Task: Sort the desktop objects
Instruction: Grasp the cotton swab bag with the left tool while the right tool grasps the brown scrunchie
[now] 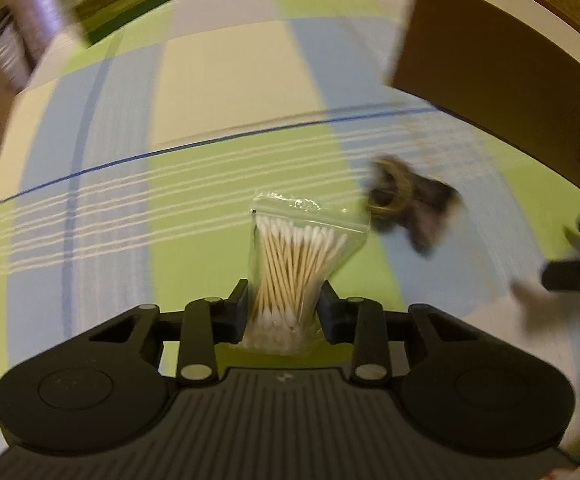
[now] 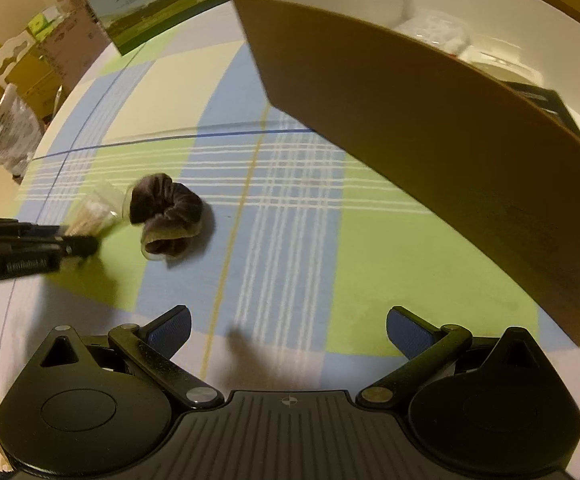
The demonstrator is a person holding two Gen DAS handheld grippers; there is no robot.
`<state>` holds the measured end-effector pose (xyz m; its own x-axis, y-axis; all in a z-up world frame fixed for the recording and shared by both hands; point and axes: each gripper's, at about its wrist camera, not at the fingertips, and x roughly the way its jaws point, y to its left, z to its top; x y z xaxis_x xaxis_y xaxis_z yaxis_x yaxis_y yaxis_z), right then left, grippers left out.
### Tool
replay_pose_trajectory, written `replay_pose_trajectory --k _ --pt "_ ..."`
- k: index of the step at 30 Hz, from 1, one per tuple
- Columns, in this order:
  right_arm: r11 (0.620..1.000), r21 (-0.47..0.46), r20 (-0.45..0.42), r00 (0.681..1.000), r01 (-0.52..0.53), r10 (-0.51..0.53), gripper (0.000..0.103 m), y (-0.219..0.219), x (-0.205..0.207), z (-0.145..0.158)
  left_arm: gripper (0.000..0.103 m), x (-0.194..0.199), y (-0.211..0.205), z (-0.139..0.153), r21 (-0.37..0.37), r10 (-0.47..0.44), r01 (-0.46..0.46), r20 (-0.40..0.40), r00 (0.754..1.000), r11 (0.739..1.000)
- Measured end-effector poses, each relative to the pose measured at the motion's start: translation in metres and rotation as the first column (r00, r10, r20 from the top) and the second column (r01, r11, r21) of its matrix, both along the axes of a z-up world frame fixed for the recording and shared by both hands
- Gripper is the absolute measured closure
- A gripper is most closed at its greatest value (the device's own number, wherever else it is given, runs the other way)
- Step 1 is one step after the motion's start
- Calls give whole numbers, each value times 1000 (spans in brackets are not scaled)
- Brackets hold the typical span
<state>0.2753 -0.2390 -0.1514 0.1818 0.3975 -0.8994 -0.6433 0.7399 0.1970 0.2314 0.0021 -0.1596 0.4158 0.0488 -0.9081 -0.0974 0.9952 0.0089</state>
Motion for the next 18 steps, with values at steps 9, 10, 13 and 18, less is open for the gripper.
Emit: replay_pose_trajectory --k 9,10,13,18 --pt "987 88 12 991 -132 132 2 42 -8 -2 73 -8 50 3 8 174 -174 5 985 985" --pt "984 102 19 989 -145 143 2 48 -8 -2 73 -9 53 3 7 181 -181 4 983 983" --pt "978 124 46 985 -168 164 2 64 -7 -2 72 -9 56 3 8 189 -189 2 982 982" --pt "967 114 86 972 -228 219 7 89 -7 -10 72 -8 55 2 8 195 -195 2 981 981"
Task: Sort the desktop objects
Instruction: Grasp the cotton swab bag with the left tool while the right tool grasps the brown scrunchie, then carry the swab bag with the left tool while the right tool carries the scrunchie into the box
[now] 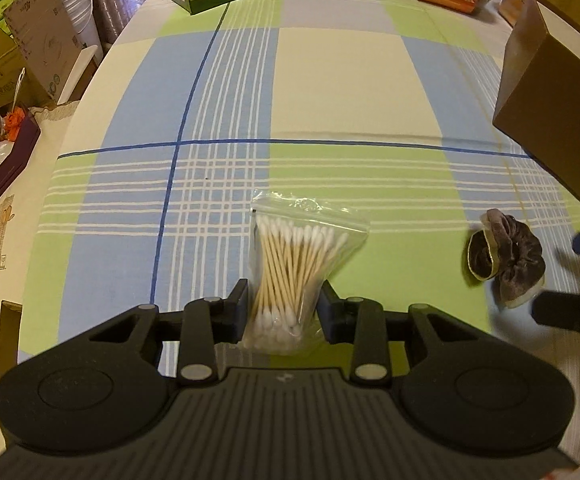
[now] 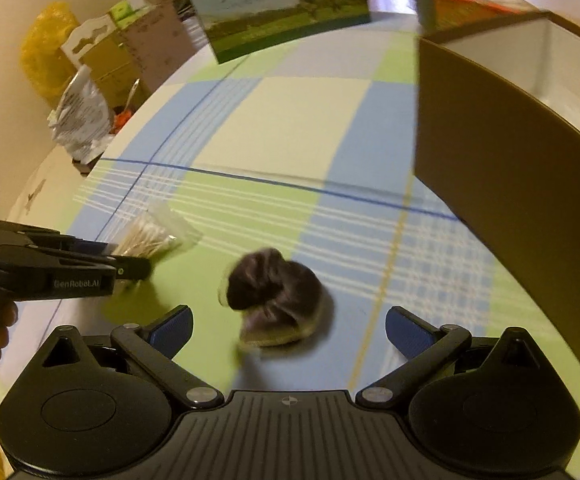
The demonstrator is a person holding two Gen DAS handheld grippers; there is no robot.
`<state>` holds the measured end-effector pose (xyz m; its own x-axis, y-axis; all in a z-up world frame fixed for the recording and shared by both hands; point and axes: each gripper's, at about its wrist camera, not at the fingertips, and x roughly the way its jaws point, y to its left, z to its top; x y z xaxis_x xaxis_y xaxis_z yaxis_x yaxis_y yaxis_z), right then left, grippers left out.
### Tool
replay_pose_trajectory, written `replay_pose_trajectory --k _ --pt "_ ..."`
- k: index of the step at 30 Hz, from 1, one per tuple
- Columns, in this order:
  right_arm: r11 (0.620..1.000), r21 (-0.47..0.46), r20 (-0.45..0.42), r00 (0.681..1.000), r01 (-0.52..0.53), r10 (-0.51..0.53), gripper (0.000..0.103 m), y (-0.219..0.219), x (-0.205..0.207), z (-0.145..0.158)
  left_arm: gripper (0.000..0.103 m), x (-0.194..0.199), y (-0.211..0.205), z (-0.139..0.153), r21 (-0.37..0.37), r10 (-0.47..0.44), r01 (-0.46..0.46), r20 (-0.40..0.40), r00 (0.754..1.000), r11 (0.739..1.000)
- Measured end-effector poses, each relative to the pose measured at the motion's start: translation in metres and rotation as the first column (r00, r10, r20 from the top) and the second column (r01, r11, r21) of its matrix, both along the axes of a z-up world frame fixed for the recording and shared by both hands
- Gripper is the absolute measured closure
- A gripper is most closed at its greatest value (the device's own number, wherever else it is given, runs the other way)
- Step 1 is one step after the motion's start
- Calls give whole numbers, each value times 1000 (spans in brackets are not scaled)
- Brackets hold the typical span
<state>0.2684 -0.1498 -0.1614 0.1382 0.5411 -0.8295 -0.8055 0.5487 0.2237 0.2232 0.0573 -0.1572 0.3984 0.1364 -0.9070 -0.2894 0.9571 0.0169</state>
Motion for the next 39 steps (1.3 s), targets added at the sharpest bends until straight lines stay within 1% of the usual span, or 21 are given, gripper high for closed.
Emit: replay_pose_trajectory --k 1,5,7,8,10,13,18,25,34,39 --pt "1000 -6 9 1000 -18 18 13 5 -1 -2 72 0 0 0 -1 0 0 0 1000 1000" --pt "998 -27 44 997 -55 57 23 16 -6 -10 72 0 1 0 -3 4 -4 0 1000 1000" --pt "997 -36 56 996 -69 71 32 19 -8 -14 72 2 1 0 -3 4 -4 0 1000 1000" --pt "996 -39 59 995 -75 77 35 19 -9 -15 72 2 2 0 -2 4 -4 0 1000 1000" --pt "995 -46 66 994 -87 90 47 19 -11 -18 72 3 1 0 -2 2 -2 -1 1000 1000" --pt "993 -55 95 989 -105 109 59 15 -15 -20 71 4 1 0 -1 1 -1 0 1000 1000" --pt "992 -54 93 989 -111 115 70 8 -18 -20 71 6 1 0 1 1 -1 3 1000 1000" --pt "994 -62 93 991 -92 97 75 -3 -21 -16 71 8 -4 -1 10 -8 8 4 1000 1000" --pt "997 -71 68 997 -42 47 76 -21 -19 -13 72 6 -20 -1 10 -52 52 2 999 999" --pt "998 -67 48 999 -7 10 76 -41 -18 -12 72 4 -31 -1 4 -84 84 -1 997 996"
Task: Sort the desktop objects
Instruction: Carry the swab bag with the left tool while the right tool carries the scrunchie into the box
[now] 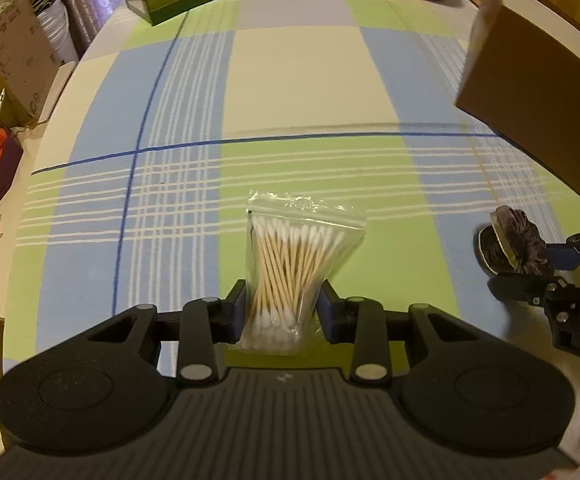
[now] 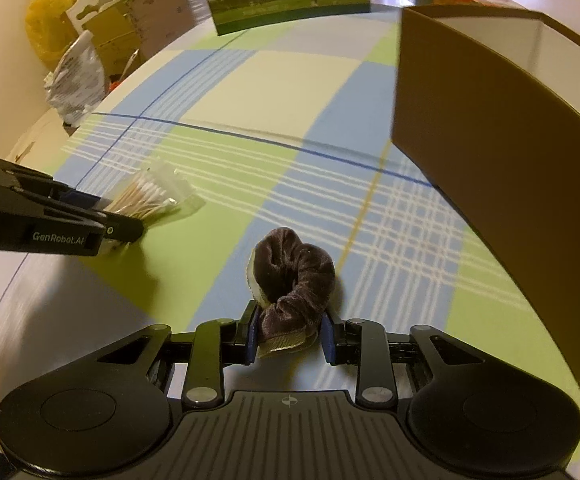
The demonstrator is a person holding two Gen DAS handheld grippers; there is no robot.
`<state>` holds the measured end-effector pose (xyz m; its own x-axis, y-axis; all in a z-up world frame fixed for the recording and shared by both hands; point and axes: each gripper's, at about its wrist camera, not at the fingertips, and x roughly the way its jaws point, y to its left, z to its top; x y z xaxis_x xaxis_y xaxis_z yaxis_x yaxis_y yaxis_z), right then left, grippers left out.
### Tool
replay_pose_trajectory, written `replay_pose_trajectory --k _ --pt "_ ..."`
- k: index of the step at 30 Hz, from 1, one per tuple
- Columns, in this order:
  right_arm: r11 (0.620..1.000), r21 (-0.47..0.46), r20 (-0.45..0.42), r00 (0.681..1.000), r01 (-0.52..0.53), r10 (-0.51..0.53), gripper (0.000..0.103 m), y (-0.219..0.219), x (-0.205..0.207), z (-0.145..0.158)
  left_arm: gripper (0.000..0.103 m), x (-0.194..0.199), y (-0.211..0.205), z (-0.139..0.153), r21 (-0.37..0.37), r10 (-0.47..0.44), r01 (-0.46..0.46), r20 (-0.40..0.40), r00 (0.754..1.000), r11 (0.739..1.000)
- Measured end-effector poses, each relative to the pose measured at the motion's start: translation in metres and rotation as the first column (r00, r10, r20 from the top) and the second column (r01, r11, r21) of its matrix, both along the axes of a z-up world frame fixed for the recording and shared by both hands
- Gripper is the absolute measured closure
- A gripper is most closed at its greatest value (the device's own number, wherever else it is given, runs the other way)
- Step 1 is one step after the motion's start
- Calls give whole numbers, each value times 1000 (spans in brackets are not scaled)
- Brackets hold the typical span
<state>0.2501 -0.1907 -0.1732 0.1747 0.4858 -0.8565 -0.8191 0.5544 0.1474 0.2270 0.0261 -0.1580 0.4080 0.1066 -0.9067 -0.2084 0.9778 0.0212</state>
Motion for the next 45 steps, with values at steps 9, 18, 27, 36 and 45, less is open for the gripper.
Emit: replay_pose_trajectory --k 9,18,27,36,45 --pt "997 -14 -38 997 71 -71 76 -41 -3 5 76 -5 -36 0 -3 -122 122 -9 992 993" --pt "984 -21 -73 982 174 -175 76 -97 -9 17 80 -7 -85 5 -52 -263 263 -12 965 964" --pt "971 40 -83 969 236 -232 76 -149 -10 63 80 -6 -136 49 -61 -372 379 93 923 923" --pt "951 141 17 960 276 -281 76 -194 13 124 80 6 -177 104 -87 -414 443 234 880 892" --pt "921 167 108 922 353 -373 76 -218 85 151 80 58 -211 135 -70 -413 456 320 853 887"
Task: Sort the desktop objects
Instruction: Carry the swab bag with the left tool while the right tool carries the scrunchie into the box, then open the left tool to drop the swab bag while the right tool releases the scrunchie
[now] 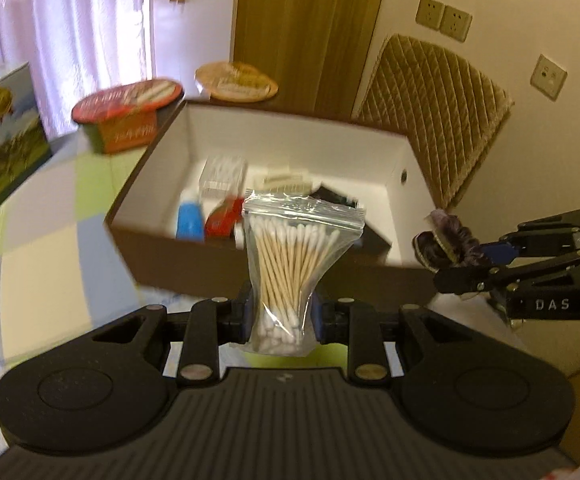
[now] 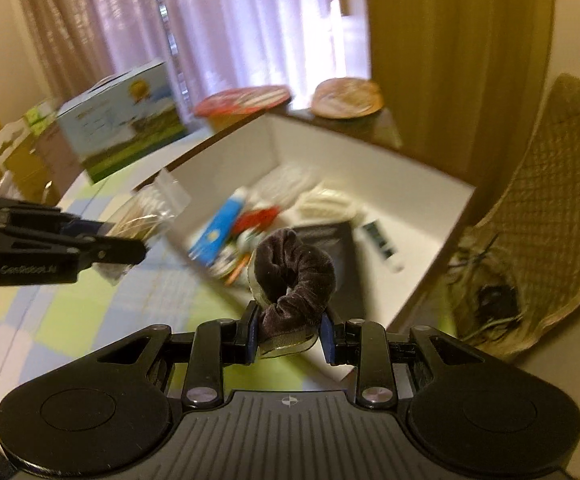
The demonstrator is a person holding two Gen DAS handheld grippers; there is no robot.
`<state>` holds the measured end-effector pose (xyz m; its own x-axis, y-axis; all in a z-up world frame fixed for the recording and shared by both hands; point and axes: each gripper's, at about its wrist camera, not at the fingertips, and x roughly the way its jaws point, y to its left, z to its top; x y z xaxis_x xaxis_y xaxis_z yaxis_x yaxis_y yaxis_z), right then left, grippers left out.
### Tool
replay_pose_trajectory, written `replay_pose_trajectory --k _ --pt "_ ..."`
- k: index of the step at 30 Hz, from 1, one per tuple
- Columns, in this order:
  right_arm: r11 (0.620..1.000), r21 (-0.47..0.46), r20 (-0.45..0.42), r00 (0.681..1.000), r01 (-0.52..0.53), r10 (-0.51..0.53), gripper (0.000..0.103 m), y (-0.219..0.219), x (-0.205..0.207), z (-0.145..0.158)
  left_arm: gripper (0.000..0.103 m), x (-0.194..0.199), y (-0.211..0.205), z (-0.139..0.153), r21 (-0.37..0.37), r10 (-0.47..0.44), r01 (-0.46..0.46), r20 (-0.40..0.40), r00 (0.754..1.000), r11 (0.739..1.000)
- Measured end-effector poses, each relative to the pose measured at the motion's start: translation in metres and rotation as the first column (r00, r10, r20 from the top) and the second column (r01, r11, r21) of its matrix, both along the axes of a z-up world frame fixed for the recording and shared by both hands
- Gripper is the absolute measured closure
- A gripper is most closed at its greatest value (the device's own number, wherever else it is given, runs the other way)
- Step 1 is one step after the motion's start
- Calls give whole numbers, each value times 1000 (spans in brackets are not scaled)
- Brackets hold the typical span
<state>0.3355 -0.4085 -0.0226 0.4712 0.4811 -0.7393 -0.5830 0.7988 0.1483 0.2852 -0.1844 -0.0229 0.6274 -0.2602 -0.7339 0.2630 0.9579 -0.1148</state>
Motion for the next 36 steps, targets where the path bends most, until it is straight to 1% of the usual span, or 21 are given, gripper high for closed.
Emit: replay_pose_trajectory --k 3,5,10,16,21,25,29,35,36 --pt "1000 -8 -9 1000 27 -27 76 0 30 -5 80 25 -10 2 -3 6 -6 4 1000 1000" --pt "999 -24 -17 999 39 -39 76 2 51 -9 80 43 -18 0 12 11 -11 1 1000 1000" --pt "998 -63 -44 999 21 -24 76 5 92 -20 80 86 -27 -9 41 27 -26 -27 999 999" --pt "991 -130 -60 998 -13 5 75 6 128 -36 80 128 -32 -21 64 43 -39 -61 997 997" --pt "985 -171 -71 997 -30 18 75 8 149 -46 80 159 -42 -35 72 42 -35 -103 994 997" --pt "982 -181 -79 996 -45 31 75 10 160 -49 80 179 -50 -52 85 46 -34 -147 988 996" --pt "981 -186 -89 995 -55 39 75 10 165 -53 80 193 -55 -66 92 56 -40 -180 982 995" --pt "981 -185 -91 995 -66 49 75 11 172 -53 79 208 -60 -80 96 66 -47 -208 976 994" --pt "980 -185 -91 995 -67 50 75 11 173 -54 76 209 -61 -82 102 66 -45 -212 975 994"
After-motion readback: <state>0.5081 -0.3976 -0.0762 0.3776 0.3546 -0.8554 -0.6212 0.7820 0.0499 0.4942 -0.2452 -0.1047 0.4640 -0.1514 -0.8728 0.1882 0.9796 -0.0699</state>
